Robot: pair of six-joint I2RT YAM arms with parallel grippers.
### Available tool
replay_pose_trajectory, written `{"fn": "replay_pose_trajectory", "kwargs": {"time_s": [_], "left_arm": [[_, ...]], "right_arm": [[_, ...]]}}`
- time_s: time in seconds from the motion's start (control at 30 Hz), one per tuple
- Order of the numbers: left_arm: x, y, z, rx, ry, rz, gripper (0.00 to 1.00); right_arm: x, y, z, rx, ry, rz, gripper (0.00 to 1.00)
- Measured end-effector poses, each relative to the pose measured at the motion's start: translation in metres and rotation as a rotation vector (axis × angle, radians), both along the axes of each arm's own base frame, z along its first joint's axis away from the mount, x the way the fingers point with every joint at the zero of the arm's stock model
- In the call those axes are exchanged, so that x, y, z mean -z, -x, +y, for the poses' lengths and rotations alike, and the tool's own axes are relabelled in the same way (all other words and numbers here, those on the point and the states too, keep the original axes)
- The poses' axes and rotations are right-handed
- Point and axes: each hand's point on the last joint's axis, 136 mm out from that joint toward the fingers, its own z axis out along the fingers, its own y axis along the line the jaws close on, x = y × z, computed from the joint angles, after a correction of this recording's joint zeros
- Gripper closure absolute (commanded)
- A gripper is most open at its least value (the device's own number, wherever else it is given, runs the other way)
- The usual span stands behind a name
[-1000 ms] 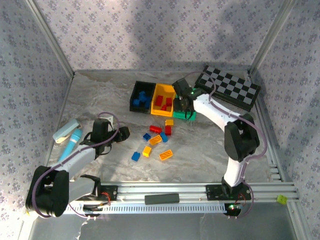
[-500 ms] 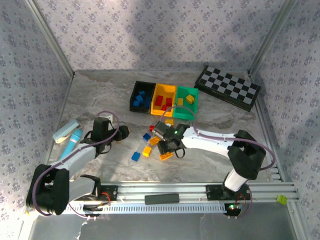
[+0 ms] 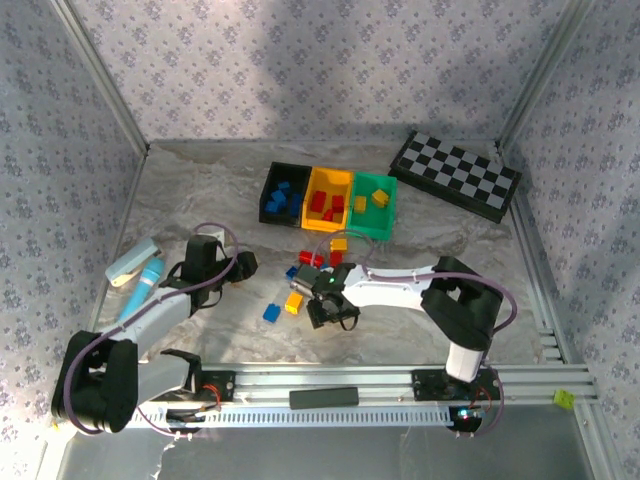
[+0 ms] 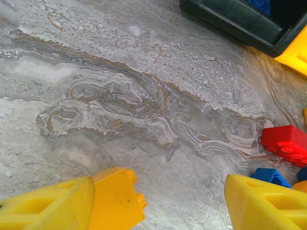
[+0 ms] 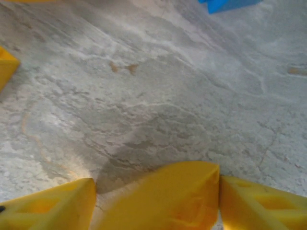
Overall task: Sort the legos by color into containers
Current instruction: Pick up the lego from the bottom-center of the table, then place the lego in the container, then move the container to the top-center of the table.
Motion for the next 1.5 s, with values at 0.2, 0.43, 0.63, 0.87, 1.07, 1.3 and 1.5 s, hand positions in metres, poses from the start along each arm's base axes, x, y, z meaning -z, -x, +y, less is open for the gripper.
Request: {"fn": "replay_pose_trajectory", "kwargs": {"time_s": [0.2, 0.43, 0.63, 0.87, 1.07, 1.3, 1.5], "left_arm": [[0.000, 0.000, 0.000, 0.000, 0.000, 0.000, 0.29], [0.000, 0.000, -0.001, 0.002, 0.002, 0.000, 0.29], [0.000, 0.000, -0.001, 0.002, 0.003, 0.000, 0.29], [-0.004, 0.000, -0.001, 0.002, 0.006, -0.013, 0.29], [-0.010, -0.001, -0.001, 0.005, 0.008, -0.034, 0.28], [-0.015, 0.001, 0.000, 0.016, -0.005, -0.051, 0.27], [-0.014, 0.003, 0.009, -0.004, -0.065, -0.013, 0.27]], "right_arm": [[-0.016, -0.007, 0.003, 0.013, -0.024, -0.036, 0.86], [-0.021, -0.019, -0.004, 0.029, -0.022, -0.055, 0.87], [-0.061, -0.084, -0.023, 0.107, -0.068, -0.146, 0.85], [-0.142, -0.203, -0.072, 0.288, -0.155, -0.376, 0.80], [-0.129, -0.257, -0.101, 0.352, -0.123, -0.403, 0.51], [-0.080, -0.258, -0.114, 0.344, -0.048, -0.325, 0.43], [-0.063, -0.241, -0.128, 0.353, -0.056, -0.304, 0.44]]}}
